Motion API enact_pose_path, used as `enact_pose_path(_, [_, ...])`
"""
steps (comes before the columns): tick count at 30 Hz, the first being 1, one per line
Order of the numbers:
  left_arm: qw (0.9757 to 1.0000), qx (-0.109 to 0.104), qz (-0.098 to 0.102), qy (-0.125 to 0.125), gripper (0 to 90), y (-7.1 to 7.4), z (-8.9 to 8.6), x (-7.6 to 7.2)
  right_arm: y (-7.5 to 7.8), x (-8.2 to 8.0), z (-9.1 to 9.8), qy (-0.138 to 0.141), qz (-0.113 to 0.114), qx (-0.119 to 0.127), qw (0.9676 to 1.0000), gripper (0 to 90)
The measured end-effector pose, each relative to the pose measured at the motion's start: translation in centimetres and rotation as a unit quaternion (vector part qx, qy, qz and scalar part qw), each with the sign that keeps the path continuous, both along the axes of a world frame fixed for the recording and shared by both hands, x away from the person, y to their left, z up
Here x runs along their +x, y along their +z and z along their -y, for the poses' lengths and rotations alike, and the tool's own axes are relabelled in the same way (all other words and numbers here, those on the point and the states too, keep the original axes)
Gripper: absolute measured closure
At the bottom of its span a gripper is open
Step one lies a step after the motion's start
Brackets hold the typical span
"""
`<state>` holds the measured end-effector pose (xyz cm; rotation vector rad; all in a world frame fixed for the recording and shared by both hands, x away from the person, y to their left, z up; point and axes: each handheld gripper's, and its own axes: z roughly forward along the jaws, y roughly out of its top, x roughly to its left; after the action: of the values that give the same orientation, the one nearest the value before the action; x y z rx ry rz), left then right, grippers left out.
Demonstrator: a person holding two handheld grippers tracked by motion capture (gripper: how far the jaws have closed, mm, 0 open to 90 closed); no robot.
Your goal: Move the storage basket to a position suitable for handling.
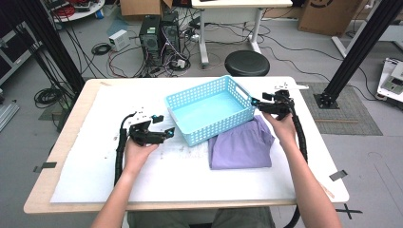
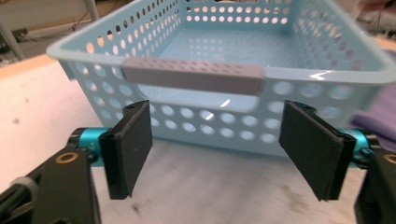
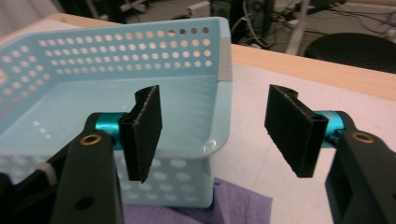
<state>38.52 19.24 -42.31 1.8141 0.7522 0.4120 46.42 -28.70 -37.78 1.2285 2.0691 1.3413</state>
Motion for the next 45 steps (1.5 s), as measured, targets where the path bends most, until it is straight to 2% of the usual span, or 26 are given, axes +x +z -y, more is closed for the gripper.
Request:
enact_pose_path(1, [1.0,-0.004,-0.004,0.004,20.8,-0.1,0.1,-0.6,-0.3,-0.3,0.7,0.012,0.007,0.003,0.9999,30.1])
enact_pose_path(2, [1.0,-0.008,-0.004,0.004,20.8,-0.2,0.3,-1.0,-0.3,-0.3,0.7,0.012,0.007,0.003,0.9999,30.1])
enact_pose_path(6, [0.9996,-0.023,-0.014,0.001,20.4,-0.4,1.8,-2.8,-1.2,-0.8,1.6,0.045,0.0,-0.009,0.999,28.7])
enact_pose_path(8, [0.9998,-0.015,-0.013,-0.001,20.4,-0.3,2.8,-3.2,-1.6,-0.9,1.8,0.059,0.001,-0.012,0.9982,28.7])
enact_pose_path(10, [0.9999,-0.008,-0.007,0.004,20.4,-0.2,3.9,-3.3,-2.0,-0.8,1.8,0.076,-0.002,-0.02,0.9969,28.7])
enact_pose_path(12, [0.9999,-0.007,-0.002,0.009,20.3,0.0,4.9,-3.2,-2.4,-0.7,1.5,0.099,-0.003,-0.036,0.9944,29.6])
enact_pose_path(13, [0.9999,-0.007,-0.004,0.009,20.4,0.1,5.2,-3.1,-2.7,-0.6,1.0,0.116,-0.004,-0.048,0.9921,29.6])
enact_pose_path(14, [0.9999,-0.007,-0.002,0.014,20.4,0.1,5.5,-3.1,-2.7,-0.6,1.0,0.116,-0.004,-0.048,0.9921,29.6])
enact_pose_path(17, [0.9997,0.013,0.007,0.021,20.4,0.1,6.3,-2.7,-3.1,-0.1,0.5,0.121,0.001,-0.055,0.9911,29.6])
enact_pose_path(20, [0.9994,0.022,-0.001,0.027,21.2,0.2,6.8,-2.4,-3.2,0.5,0.1,0.128,0.007,-0.056,0.9902,30.6])
enact_pose_path(22, [0.9985,0.03,-0.005,0.045,20.7,0.3,6.8,-2.1,-3.0,0.7,-0.4,0.139,0.011,-0.062,0.9883,36.8])
enact_pose_path(24, [0.9981,0.029,-0.005,0.053,21.8,0.4,6.5,-1.7,-2.6,0.7,-0.9,0.136,0.013,-0.071,0.9881,37.9])
enact_pose_path(26, [0.9977,0.021,-0.01,0.063,25.7,0.6,6.1,-1.2,-2.3,0.5,-0.9,0.13,0.022,-0.072,0.9886,45.5])
enact_pose_path(28, [0.9968,0.011,-0.007,0.079,26.8,0.7,5.7,-0.5,-2.1,0.3,-1.2,0.13,0.025,-0.076,0.9882,47.5])
enact_pose_path(30, [0.9959,0.012,-0.022,0.087,26.0,0.9,5.3,0.4,-2.0,0.0,-1.4,0.132,0.027,-0.09,0.9867,54.1])
enact_pose_path(31, [0.9961,0.01,-0.026,0.084,25.8,1.0,5.2,1.0,-1.9,-0.1,-1.5,0.131,0.026,-0.095,0.9864,55.2])
enact_pose_path(32, [0.9967,0.002,-0.021,0.079,26.1,1.2,5.0,1.3,-1.8,-0.3,-1.6,0.128,0.028,-0.097,0.9865,55.7])
enact_pose_path(33, [0.997,0.004,-0.011,0.077,29.4,1.5,5.0,1.5,-1.6,-0.4,-1.6,0.126,0.031,-0.097,0.9868,56.4])
enact_pose_path(36, [0.9976,0.011,-0.018,0.067,31.3,2.0,5.3,2.6,-1.3,-0.5,-1.3,0.111,0.031,-0.094,0.9889,56.4])
enact_pose_path(42, [0.9986,0.004,-0.02,0.048,32.2,2.1,6.0,4.3,-1.2,-0.9,-0.3,0.089,0.029,-0.09,0.9915,56.6])
enact_pose_path(45, [0.9991,0.007,-0.022,0.035,32.2,2.2,6.6,5.1,-1.1,-1.3,0.5,0.075,0.02,-0.084,0.9935,56.5])
